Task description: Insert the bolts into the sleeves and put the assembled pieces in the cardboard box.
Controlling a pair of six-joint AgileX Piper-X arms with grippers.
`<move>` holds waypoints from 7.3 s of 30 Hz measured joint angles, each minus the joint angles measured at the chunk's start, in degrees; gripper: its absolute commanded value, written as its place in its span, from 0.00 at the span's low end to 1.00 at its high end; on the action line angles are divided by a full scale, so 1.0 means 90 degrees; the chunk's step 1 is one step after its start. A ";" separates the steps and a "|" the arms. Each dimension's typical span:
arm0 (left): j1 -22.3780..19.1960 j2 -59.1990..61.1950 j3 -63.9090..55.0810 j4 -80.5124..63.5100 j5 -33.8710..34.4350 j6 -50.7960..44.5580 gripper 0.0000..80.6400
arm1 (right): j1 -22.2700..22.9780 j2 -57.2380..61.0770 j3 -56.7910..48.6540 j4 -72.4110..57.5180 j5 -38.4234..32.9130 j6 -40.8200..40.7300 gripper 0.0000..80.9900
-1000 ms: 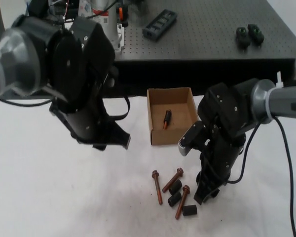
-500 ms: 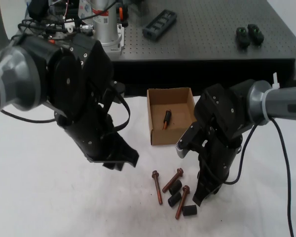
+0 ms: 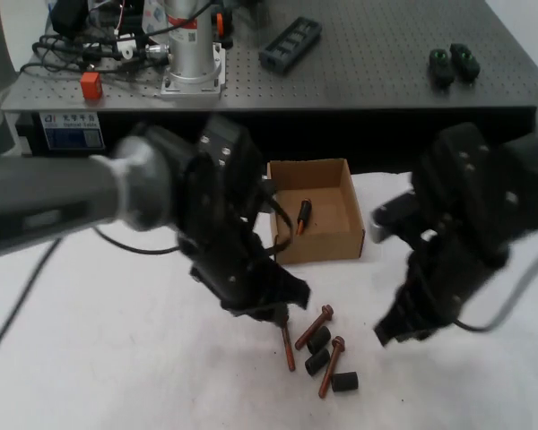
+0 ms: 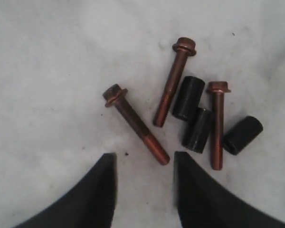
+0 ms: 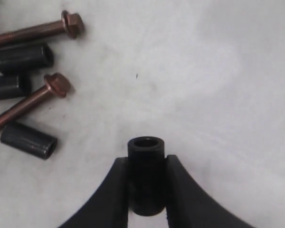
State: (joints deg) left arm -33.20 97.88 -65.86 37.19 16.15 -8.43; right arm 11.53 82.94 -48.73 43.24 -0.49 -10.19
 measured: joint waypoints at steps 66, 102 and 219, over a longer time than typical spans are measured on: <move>-0.0034 0.0841 -0.1982 -0.0730 0.0882 0.0850 0.01 | 0.0012 -0.1989 0.1688 -0.2582 -0.1775 0.1706 0.03; 0.0368 -0.0742 0.1465 -0.7068 0.3807 -0.3165 0.07 | 0.0812 -0.1291 0.2604 -0.8433 -0.2753 0.4247 0.03; 0.0356 -0.0742 0.1465 -0.1492 0.0614 0.0072 0.59 | 0.1423 0.2103 -0.0972 -0.0350 0.0314 -0.0374 0.03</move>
State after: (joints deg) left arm -30.00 91.20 -52.67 23.76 21.68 -7.78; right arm 24.34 101.87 -57.48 40.09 2.34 -13.55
